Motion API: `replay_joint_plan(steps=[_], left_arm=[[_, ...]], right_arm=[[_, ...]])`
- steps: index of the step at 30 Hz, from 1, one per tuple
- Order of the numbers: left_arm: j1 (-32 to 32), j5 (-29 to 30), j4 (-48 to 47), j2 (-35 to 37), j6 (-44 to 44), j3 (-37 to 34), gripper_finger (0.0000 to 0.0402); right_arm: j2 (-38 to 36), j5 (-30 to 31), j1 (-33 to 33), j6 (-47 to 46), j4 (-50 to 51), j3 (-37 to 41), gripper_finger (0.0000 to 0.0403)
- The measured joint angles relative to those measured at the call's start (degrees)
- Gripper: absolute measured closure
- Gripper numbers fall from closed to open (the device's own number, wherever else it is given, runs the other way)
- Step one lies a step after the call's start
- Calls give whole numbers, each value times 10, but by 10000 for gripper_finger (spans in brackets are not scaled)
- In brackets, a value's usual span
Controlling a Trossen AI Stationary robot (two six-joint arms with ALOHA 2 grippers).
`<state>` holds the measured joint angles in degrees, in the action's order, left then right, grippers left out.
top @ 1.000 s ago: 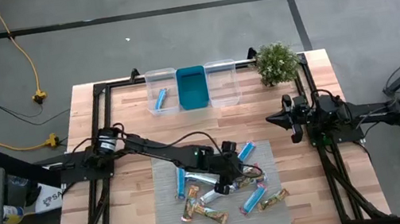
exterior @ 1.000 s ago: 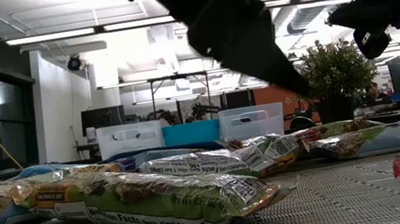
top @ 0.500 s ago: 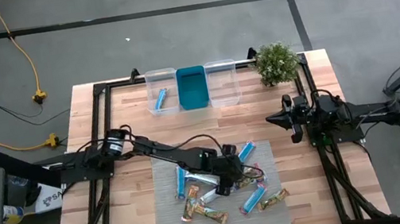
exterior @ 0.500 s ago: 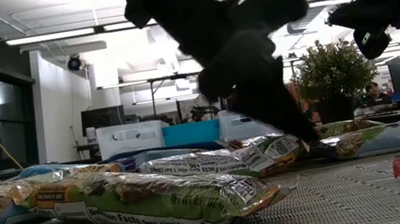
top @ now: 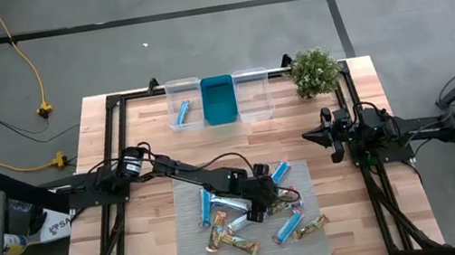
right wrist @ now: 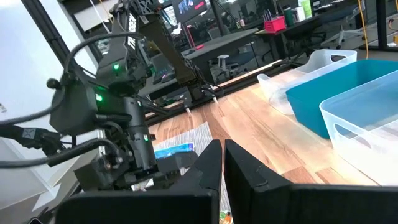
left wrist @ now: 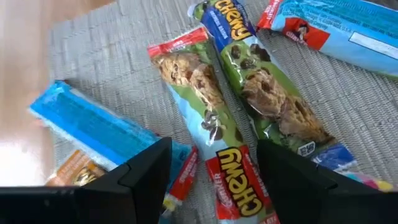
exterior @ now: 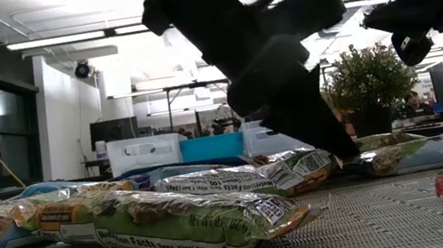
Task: Pick and place Granola Bars by type
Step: Put the red granola bar into the left transparent bin
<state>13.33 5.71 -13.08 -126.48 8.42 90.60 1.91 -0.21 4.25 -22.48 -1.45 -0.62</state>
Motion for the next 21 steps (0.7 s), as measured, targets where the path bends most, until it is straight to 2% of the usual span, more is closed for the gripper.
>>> replay_joint_plan(steps=[10,21], left_arm=[[-3,-7,-4,-2,-13,0,168],[-7,-52,-11,-23,-46,2,168]], right_arm=[[0,0,0,0,0,0,402],[0,0,0,0,0,0,402]])
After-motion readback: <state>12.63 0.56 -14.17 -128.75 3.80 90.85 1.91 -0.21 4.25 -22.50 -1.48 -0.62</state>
